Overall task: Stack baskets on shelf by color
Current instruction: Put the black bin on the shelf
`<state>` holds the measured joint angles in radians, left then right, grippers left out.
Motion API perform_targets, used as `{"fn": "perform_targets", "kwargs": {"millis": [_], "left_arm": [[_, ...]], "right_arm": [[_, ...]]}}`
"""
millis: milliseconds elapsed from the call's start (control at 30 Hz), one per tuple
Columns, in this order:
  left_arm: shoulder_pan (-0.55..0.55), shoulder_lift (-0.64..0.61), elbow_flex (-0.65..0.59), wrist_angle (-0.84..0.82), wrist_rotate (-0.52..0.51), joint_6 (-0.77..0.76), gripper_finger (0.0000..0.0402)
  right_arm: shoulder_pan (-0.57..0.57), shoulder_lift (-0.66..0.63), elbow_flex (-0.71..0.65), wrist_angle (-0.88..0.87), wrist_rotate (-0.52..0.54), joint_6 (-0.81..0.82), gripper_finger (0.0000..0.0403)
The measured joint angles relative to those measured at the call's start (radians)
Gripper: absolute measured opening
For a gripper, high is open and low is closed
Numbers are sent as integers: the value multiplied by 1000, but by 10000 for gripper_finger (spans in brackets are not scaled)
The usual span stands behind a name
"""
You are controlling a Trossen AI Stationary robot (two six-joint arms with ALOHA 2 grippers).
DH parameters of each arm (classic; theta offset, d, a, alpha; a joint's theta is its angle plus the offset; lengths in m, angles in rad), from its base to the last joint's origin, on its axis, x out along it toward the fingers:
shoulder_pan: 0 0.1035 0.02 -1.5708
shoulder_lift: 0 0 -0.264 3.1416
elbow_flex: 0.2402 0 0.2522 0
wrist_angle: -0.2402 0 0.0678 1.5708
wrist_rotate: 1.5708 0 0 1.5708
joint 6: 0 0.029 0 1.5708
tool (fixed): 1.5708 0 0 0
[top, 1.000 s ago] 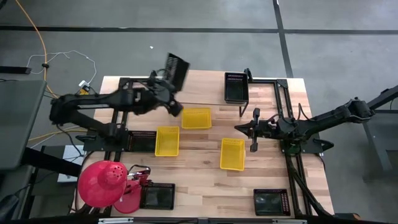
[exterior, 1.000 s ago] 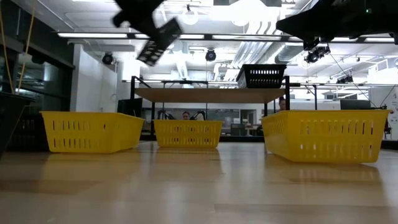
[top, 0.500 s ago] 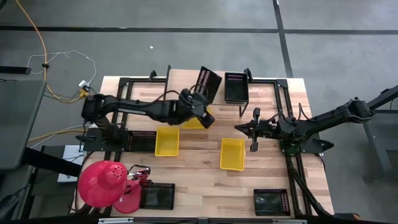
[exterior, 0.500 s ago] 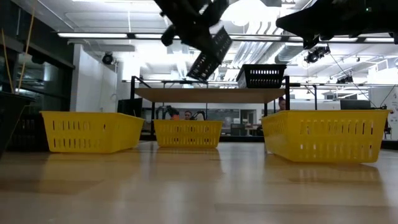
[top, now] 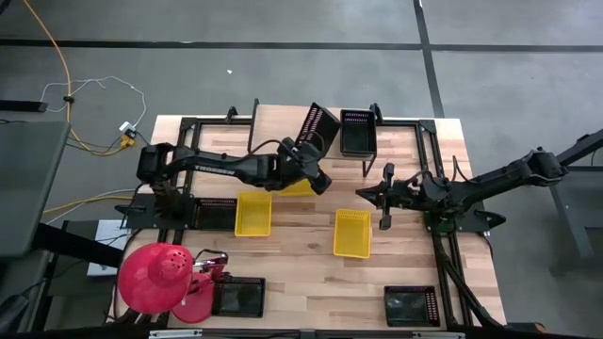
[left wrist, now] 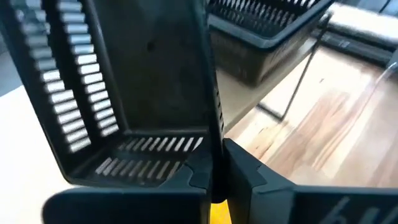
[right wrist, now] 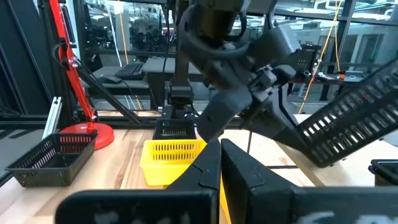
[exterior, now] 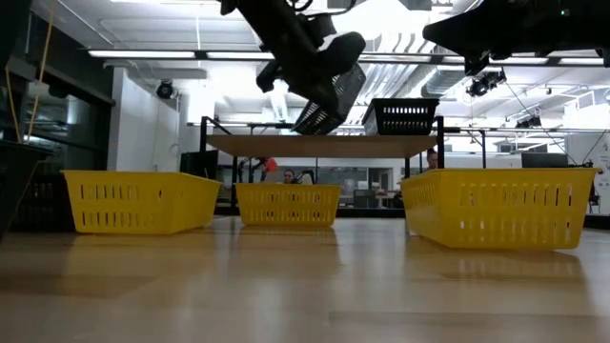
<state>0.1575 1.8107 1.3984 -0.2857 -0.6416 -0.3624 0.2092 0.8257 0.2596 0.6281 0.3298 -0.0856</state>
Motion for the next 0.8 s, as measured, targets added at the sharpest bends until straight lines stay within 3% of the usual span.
{"fn": "perform_targets", "kwargs": {"millis": [800], "left_arm": [[-2,-10,0,58,-16,69,136]], "right_arm": [[0,0,0,-2,0,0,0]]}}
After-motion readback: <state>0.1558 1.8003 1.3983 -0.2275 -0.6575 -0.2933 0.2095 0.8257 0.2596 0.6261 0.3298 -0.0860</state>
